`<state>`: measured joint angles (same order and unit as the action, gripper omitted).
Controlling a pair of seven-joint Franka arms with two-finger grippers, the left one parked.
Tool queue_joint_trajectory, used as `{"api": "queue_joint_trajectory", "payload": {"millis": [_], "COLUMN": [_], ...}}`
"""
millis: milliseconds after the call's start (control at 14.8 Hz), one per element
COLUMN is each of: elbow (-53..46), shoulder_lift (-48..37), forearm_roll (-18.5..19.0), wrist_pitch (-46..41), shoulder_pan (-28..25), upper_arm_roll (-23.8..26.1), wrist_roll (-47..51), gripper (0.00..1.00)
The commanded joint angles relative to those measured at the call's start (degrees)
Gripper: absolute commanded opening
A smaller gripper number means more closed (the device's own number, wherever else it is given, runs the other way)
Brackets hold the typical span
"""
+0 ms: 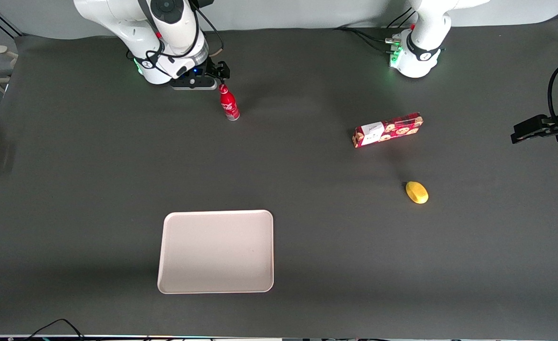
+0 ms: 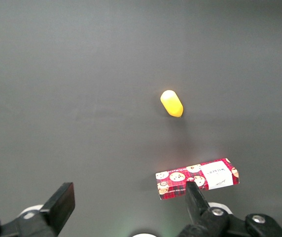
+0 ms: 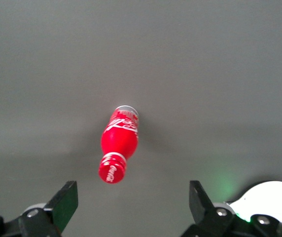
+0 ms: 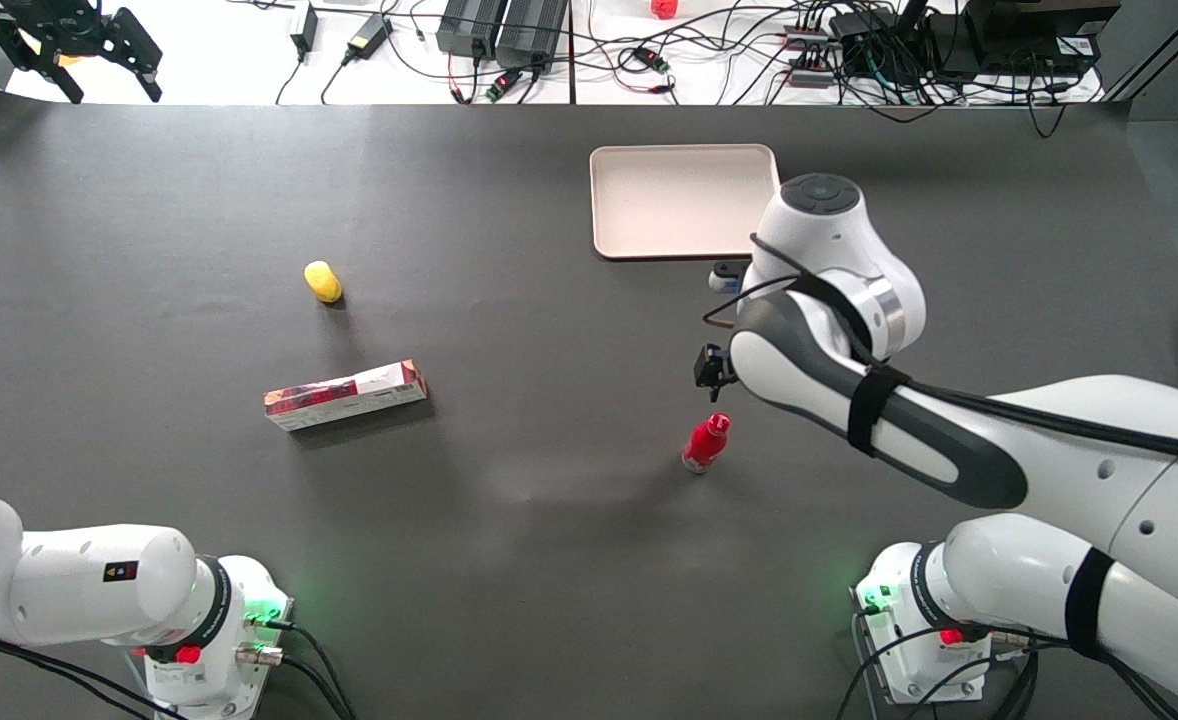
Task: Place coke bottle on tray
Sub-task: 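Lower the right gripper around the bottle's neck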
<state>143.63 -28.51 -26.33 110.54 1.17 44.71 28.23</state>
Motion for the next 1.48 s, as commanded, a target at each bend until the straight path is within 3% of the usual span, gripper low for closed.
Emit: {"api": "queue_joint_trajectory", "payload": {"millis": [0, 876, 1416], "elbow": [2.0, 4.7, 5.6], "shoulder_lift": [-0.8, 3.4, 5.3], "forearm_roll": [-3.0, -3.5, -3.5], "wrist_pitch": [3.5, 13.4, 16.4], "shoulder_pan": [0.1, 0.8, 0.9], "upper_arm_roll": [3.3, 8.7, 9.2], "wrist_roll": [1.3, 1.3, 1.3], "gripper": [1.0, 1.0, 1.0]}}
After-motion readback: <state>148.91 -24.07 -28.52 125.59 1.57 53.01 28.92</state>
